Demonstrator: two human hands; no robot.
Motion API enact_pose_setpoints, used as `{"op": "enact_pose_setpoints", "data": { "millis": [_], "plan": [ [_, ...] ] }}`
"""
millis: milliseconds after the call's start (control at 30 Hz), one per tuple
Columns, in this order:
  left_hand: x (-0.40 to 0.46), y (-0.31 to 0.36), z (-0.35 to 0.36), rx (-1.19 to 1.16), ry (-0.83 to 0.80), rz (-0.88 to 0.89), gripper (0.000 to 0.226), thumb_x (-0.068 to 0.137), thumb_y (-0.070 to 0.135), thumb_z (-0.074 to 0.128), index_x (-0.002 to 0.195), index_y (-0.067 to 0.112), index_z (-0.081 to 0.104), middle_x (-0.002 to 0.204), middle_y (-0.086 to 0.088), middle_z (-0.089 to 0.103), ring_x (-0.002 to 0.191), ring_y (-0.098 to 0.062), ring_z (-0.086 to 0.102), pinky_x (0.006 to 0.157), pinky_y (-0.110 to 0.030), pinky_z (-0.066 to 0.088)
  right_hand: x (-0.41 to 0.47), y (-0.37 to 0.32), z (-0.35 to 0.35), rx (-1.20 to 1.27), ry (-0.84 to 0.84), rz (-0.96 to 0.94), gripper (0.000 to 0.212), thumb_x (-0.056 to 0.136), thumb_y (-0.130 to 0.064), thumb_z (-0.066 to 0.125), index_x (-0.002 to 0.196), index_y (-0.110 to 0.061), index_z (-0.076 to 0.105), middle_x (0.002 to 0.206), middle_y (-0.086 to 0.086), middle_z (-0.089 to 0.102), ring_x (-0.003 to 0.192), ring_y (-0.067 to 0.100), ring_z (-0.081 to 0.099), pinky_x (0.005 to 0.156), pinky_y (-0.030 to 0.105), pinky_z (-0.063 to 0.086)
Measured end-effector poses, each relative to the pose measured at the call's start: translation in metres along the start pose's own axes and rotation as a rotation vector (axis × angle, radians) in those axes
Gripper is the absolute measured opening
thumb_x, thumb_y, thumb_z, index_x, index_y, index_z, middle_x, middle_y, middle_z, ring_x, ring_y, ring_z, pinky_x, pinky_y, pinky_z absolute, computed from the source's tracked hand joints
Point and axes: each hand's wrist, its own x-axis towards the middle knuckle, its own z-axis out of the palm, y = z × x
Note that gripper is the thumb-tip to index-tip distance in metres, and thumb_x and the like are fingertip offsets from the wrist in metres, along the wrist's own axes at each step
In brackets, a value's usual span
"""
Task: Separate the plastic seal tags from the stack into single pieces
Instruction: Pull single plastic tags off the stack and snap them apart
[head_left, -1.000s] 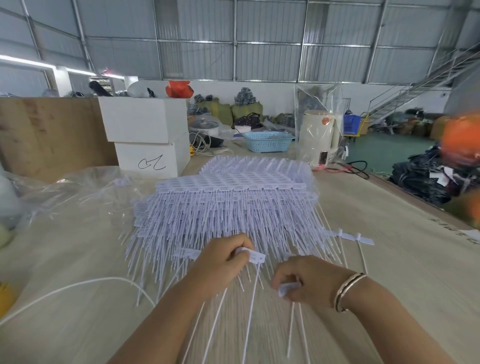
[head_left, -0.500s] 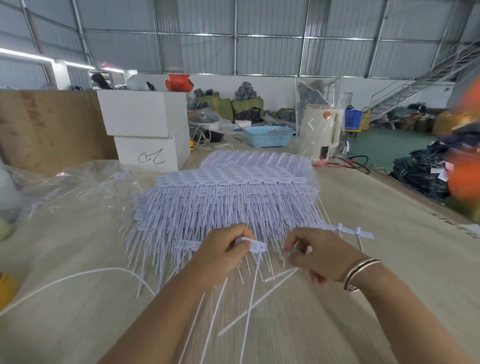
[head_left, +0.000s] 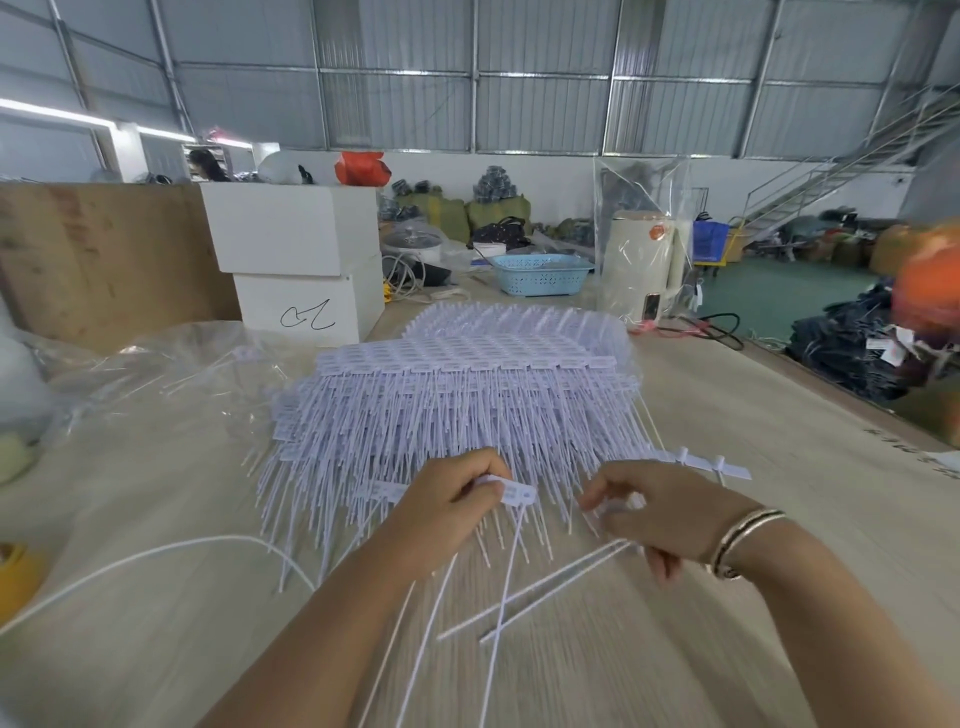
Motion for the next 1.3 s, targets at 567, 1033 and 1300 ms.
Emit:
{"op": "enact_pose_setpoints", "data": {
  "millis": [567,1033,1300],
  "plan": [
    [-0.003,0.0,0.002,0.038,-0.048,-0.015,0.018,0.094,0.007,0.051,0.081,0.012,0.062,0.054,0.003,0.042,0.043,-0.006,0.033,0.045,-0.018,0.026,0.007,0.007,0.012,-0.502,-0.237,-0.045,0.016,0.076,-0.033,0.072,0.064,-0.036,0.061,0.093,-0.005,0.05,0.075,0.005,0.053,0.072,0.025,0.046],
    [-0.005,-0.005,0.0,0.091,-0.039,0.064,0.023,0.09,0.009,0.052,0.071,0.02,0.058,0.05,0.011,0.041,0.045,-0.006,0.034,0.048,-0.023,0.026,-0.034,0.025,-0.047,-0.306,-0.04,0.113,0.012,0.083,-0.03,0.063,0.071,-0.028,0.064,0.071,-0.01,0.07,0.05,0.005,0.06,0.054,0.019,0.049],
    [0.007,0.017,-0.043,-0.479,0.251,0.065,0.015,0.072,0.014,0.054,0.061,0.003,0.056,0.046,0.008,0.04,0.041,-0.005,0.034,0.043,-0.014,0.031,-0.047,0.021,-0.047,-0.319,0.075,0.124,0.015,0.087,-0.028,0.063,0.073,-0.023,0.061,0.074,-0.001,0.065,0.043,0.006,0.056,0.05,0.019,0.046]
  ]
}}
